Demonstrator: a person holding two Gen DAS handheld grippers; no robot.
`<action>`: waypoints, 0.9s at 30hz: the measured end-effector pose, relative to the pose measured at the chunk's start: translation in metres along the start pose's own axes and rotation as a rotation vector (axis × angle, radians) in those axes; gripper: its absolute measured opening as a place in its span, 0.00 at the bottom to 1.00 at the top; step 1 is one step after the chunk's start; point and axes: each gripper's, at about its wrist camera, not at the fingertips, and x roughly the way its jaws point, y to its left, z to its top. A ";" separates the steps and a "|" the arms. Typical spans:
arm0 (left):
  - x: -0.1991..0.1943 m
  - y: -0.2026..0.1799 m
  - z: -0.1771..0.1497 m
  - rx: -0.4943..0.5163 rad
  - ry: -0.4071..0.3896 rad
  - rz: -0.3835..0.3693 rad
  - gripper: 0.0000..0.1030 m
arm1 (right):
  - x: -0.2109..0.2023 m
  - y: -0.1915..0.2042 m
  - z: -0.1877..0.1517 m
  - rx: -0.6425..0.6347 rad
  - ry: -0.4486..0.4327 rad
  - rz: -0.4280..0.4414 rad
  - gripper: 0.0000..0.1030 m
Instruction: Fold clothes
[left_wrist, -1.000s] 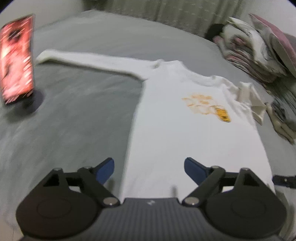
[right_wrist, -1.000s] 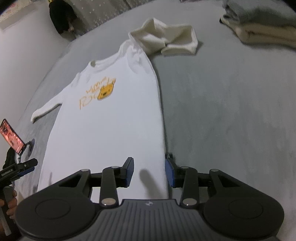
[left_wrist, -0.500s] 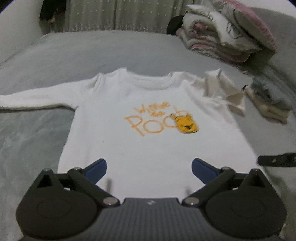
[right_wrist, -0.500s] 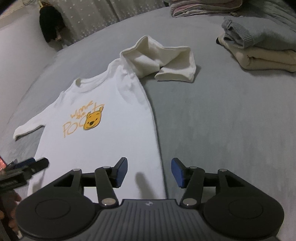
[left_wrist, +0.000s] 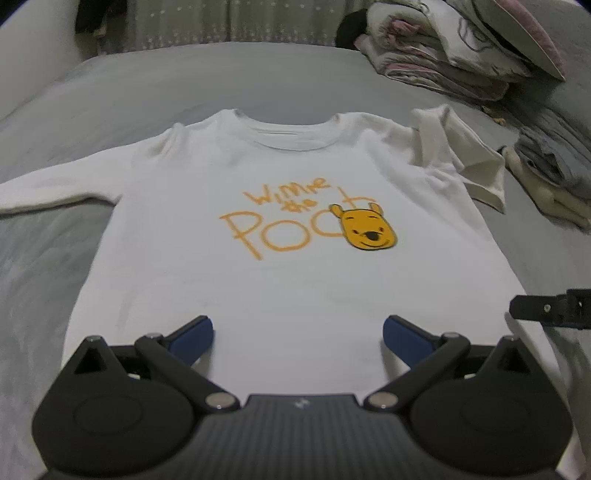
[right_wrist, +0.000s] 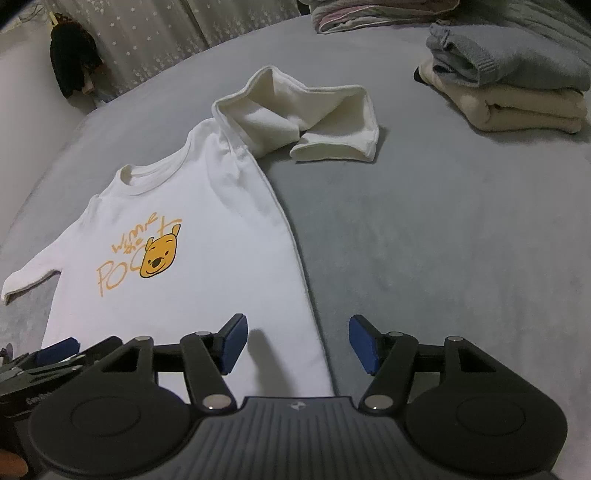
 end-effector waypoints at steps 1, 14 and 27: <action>0.000 -0.002 0.002 0.001 0.002 -0.015 1.00 | 0.000 0.000 0.001 -0.001 -0.003 -0.005 0.60; 0.013 0.000 0.010 -0.008 0.021 -0.038 1.00 | 0.007 -0.001 0.061 0.064 -0.084 -0.054 0.61; 0.021 -0.002 0.012 -0.003 0.003 -0.019 1.00 | 0.038 -0.053 0.096 0.208 -0.166 -0.033 0.61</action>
